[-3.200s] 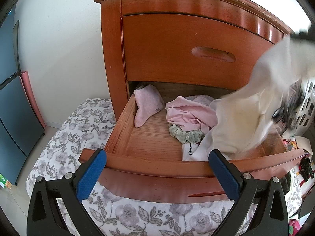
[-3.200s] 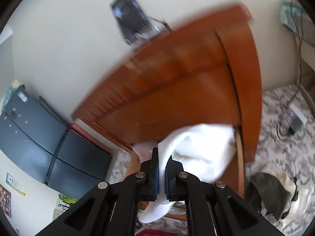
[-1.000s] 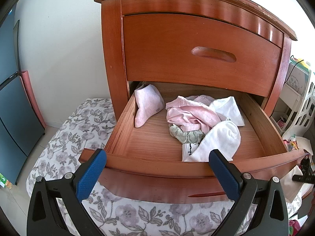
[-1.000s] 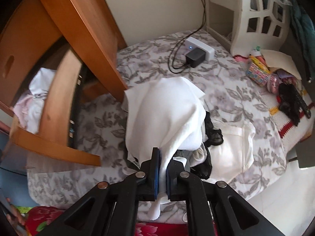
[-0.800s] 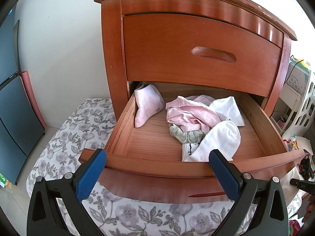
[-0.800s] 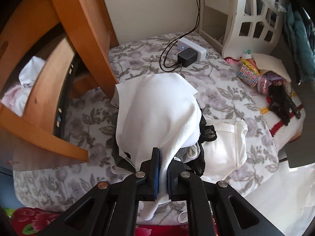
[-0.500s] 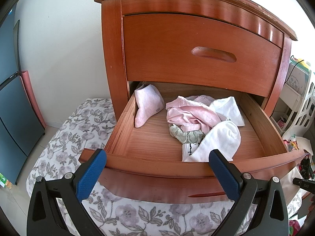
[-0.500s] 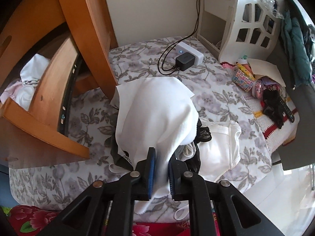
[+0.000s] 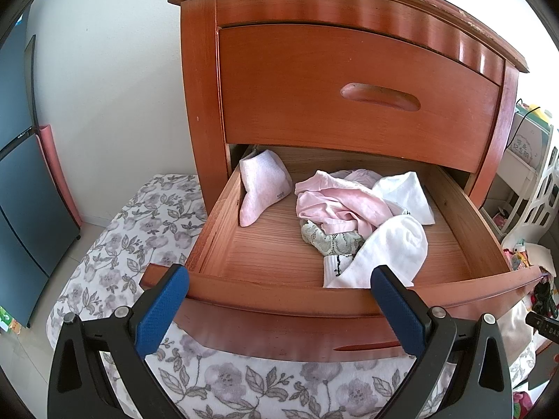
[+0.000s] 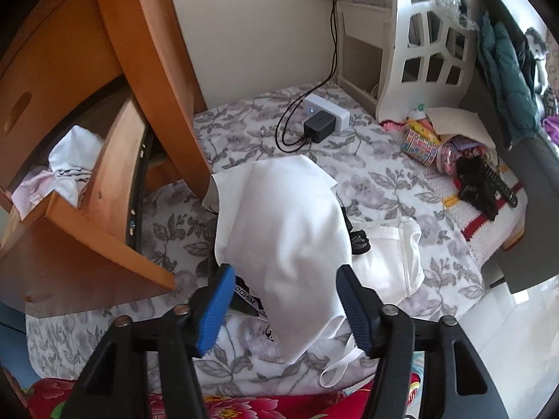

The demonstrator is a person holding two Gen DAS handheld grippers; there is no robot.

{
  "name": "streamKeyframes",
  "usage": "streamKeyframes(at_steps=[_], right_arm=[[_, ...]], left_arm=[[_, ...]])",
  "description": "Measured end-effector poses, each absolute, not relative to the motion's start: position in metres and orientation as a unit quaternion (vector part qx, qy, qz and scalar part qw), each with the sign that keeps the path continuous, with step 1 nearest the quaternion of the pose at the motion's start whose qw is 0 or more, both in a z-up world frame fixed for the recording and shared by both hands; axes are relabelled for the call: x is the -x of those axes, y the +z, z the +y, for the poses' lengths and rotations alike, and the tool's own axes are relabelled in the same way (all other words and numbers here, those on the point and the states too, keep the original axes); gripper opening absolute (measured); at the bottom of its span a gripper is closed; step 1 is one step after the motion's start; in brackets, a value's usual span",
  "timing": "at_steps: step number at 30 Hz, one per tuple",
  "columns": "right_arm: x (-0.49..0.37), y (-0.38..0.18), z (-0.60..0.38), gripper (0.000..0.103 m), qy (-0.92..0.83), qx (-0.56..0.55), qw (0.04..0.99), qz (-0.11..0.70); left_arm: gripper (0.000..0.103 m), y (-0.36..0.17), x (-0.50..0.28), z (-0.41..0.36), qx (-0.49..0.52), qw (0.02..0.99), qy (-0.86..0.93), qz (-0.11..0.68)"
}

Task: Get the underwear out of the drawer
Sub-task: 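Lower the white cloth onto the pile and open the right gripper, then raise the open right gripper and move it back into the drawer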

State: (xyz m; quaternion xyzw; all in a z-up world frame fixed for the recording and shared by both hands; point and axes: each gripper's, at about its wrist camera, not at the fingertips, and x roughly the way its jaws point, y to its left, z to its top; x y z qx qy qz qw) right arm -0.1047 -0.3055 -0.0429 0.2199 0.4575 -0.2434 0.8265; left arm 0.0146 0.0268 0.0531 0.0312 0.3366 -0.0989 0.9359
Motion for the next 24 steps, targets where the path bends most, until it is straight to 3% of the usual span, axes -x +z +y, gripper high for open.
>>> streamKeyframes(at_steps=[2, 9, 24], right_arm=[[0.106, -0.04, -0.302, 0.069, -0.243, -0.212, 0.831, 0.452], [0.113, -0.035, -0.3, 0.103, -0.242, -0.221, 0.84, 0.432], [0.12, -0.028, -0.299, 0.103, -0.26, -0.214, 0.847, 0.412]], left_arm=[[0.103, 0.053, -0.015, 0.027, -0.031, 0.936, -0.099, 0.337], [0.103, 0.053, -0.015, 0.027, -0.031, 0.936, -0.099, 0.337], [0.103, 0.053, -0.015, 0.027, -0.031, 0.936, -0.099, 0.337]])
